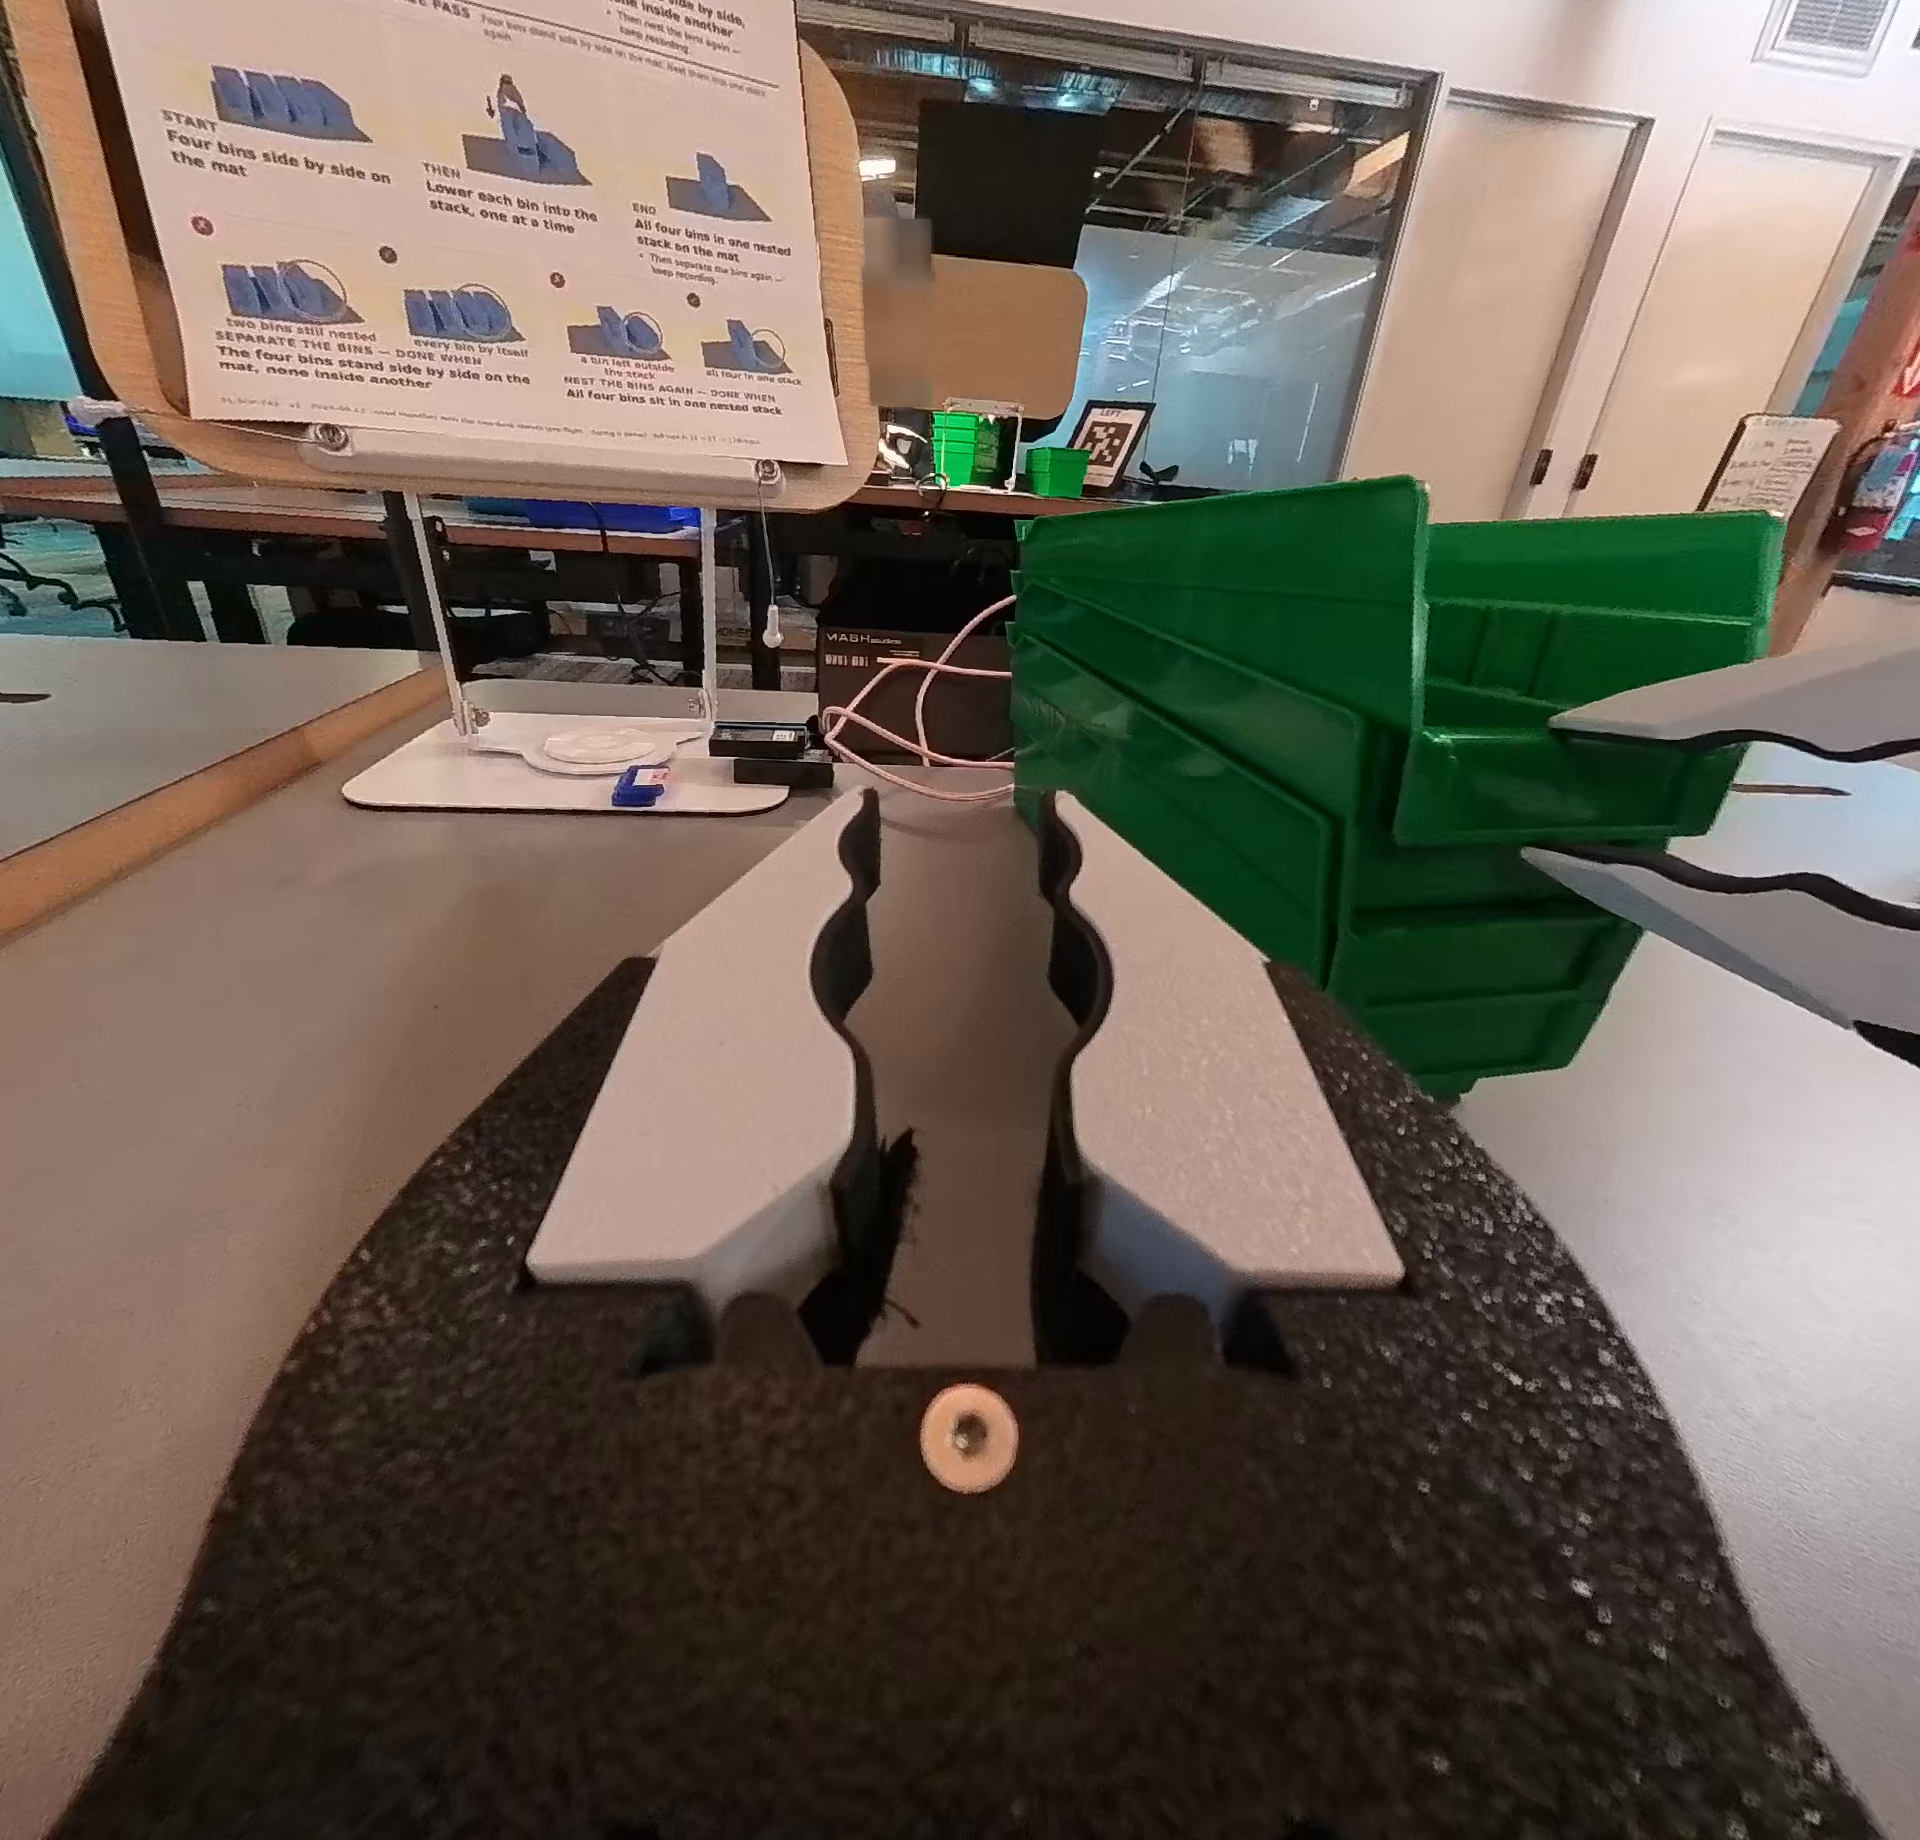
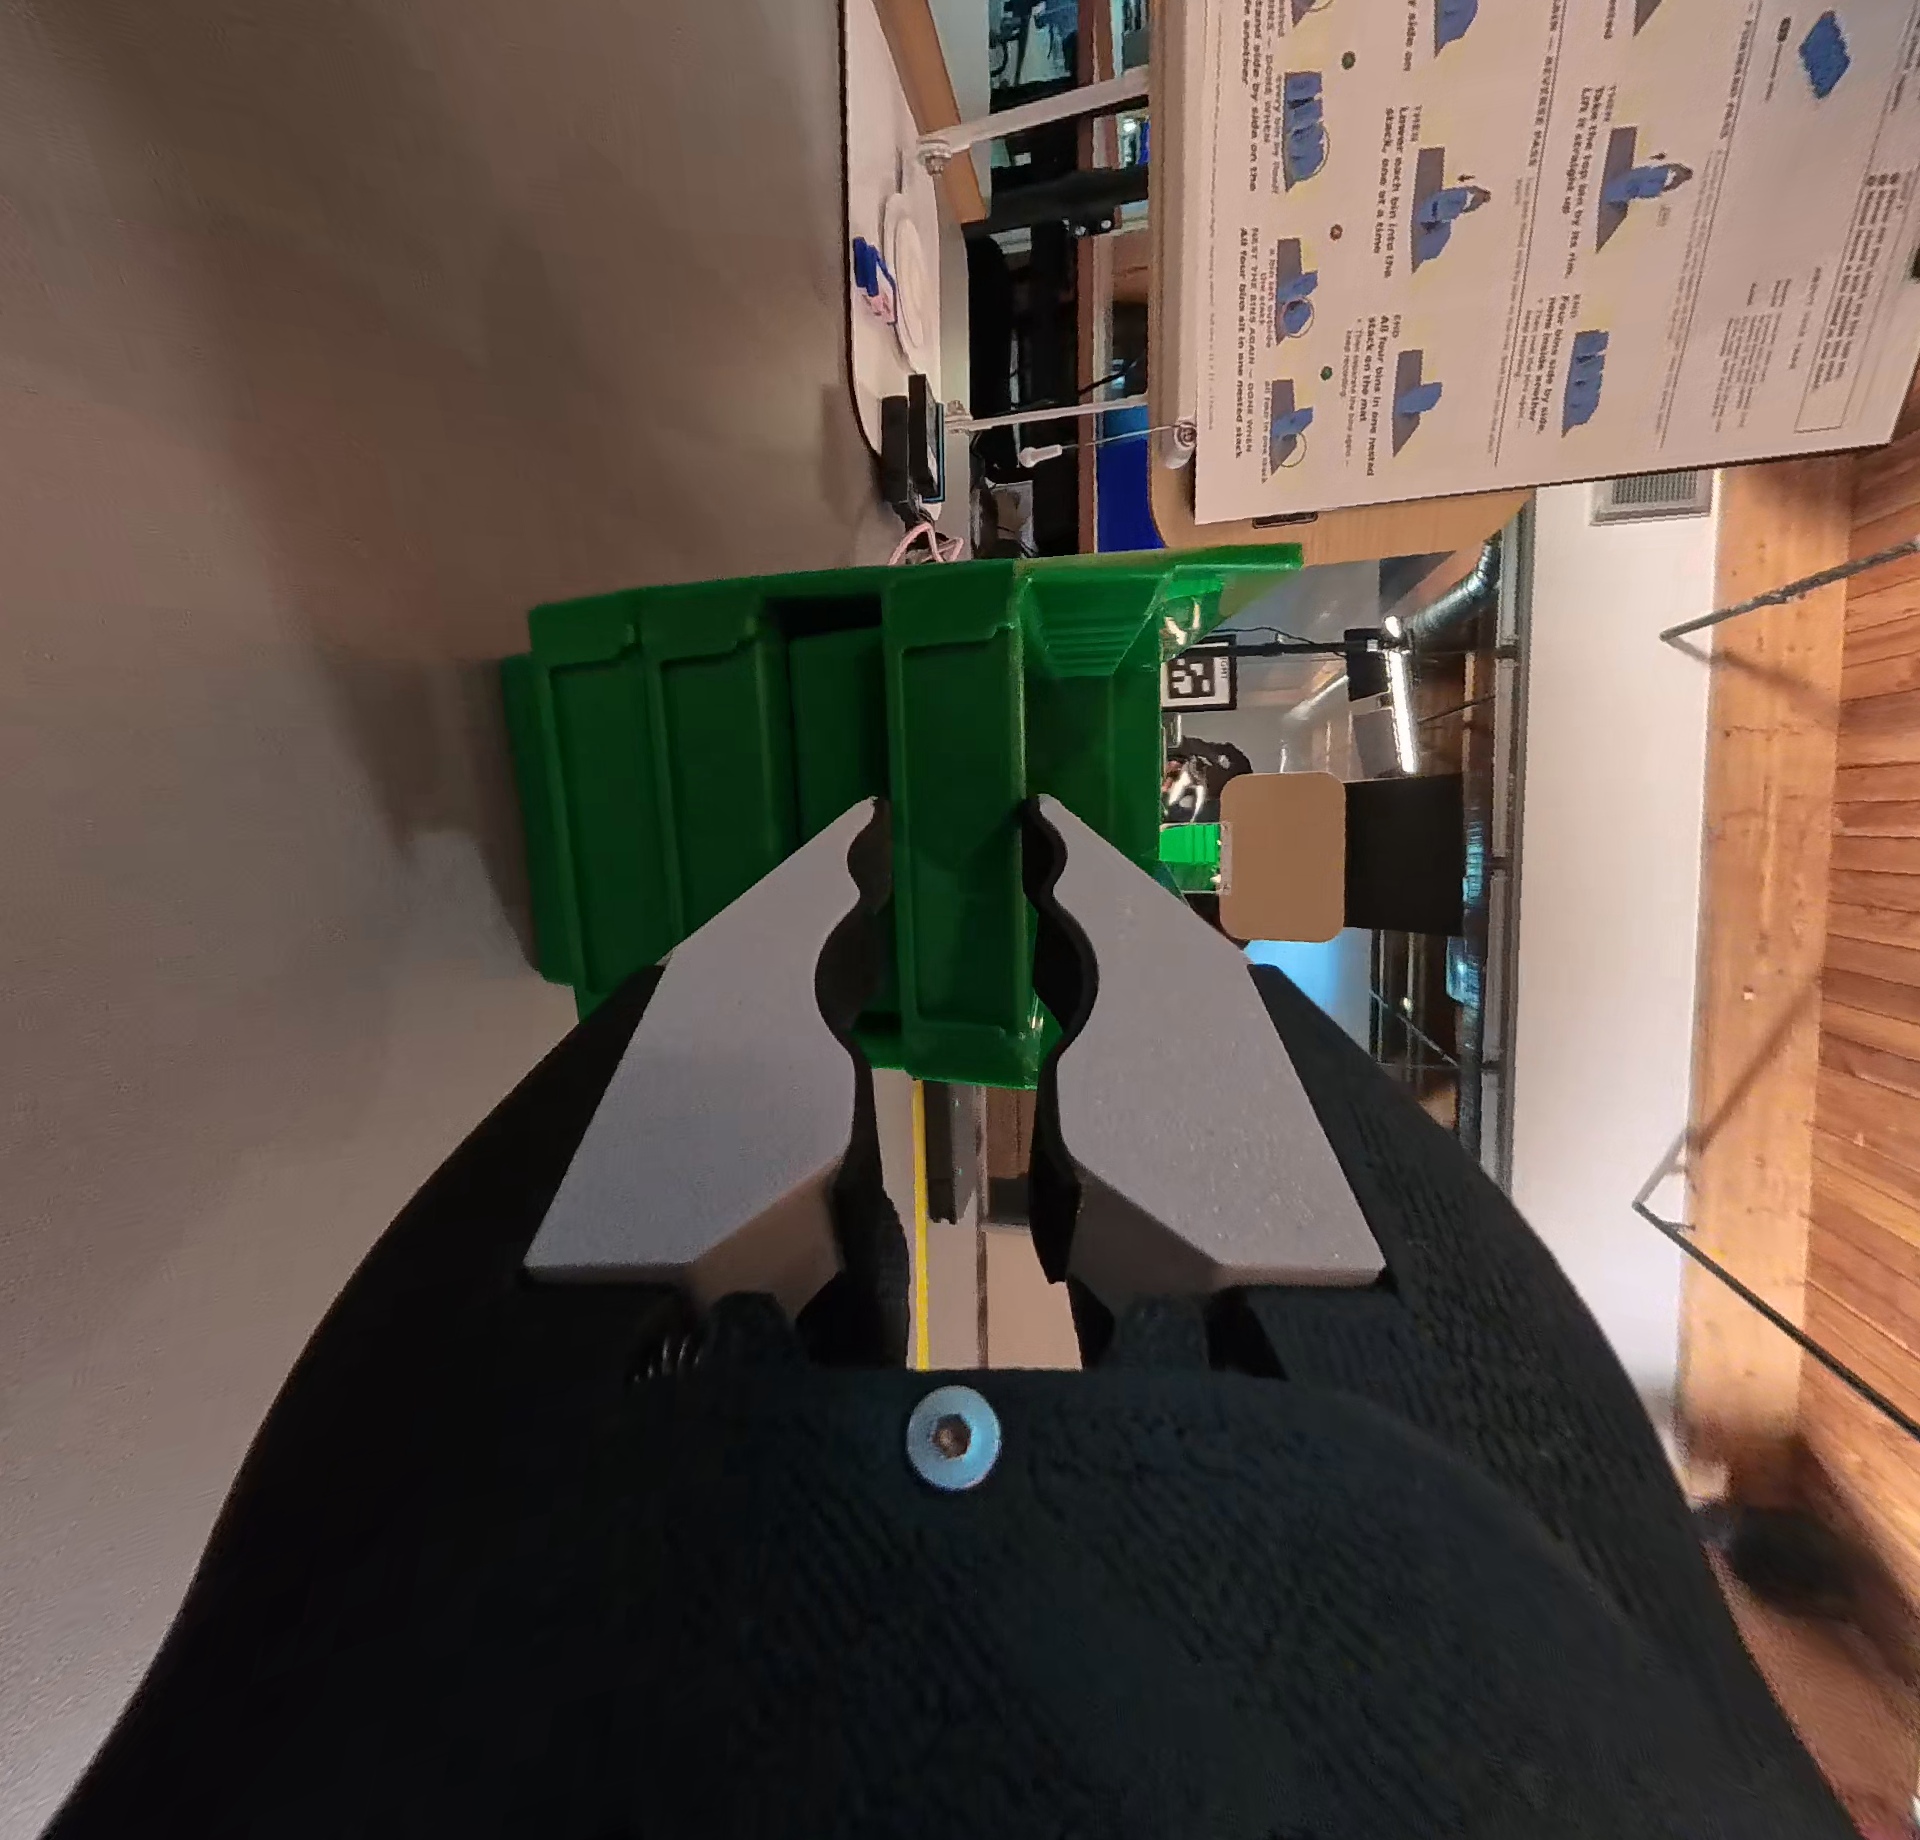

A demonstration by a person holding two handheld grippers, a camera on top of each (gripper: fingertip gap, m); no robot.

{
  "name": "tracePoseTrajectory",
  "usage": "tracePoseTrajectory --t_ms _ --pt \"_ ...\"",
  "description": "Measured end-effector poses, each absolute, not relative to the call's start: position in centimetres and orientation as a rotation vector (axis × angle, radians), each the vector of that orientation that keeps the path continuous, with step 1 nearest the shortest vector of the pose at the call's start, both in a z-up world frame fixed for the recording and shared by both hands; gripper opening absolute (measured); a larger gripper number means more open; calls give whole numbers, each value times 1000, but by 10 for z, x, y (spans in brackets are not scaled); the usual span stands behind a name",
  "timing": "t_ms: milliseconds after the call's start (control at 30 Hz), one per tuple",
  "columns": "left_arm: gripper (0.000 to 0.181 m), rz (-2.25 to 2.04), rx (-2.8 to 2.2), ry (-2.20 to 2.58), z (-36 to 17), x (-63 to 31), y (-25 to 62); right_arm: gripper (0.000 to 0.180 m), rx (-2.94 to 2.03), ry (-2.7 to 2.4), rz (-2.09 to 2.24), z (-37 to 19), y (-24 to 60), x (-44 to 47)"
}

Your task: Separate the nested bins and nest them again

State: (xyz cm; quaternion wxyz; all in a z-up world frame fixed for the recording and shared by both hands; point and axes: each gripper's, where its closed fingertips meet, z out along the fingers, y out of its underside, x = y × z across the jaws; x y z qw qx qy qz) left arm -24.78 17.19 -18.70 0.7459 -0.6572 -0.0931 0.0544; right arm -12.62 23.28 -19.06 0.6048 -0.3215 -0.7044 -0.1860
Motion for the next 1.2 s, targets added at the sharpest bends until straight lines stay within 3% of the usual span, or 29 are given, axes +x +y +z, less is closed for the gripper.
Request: tracePoseTrajectory --t_ms 233,367,533,767,1200 --pt "28 123 -1443 -192 -187 -246 173 23 -882 -1617 -219 -188 228 -126" --pt "33 94 -1423 -151 -183 -238 172 45 -905 -1521 119 -160 205 -118" --pt "49 50 -1343 67 -160 -203 169 62 -920 -1299 466 -127 217 -75" --pt "87 71 -1382 174 -146 -164 175 83 -1148 -1226 984 -198 258 -52" --pt "74 303 -1593 676 -152 -101 199 76 -1165 -1369 923 -224 280 -81"
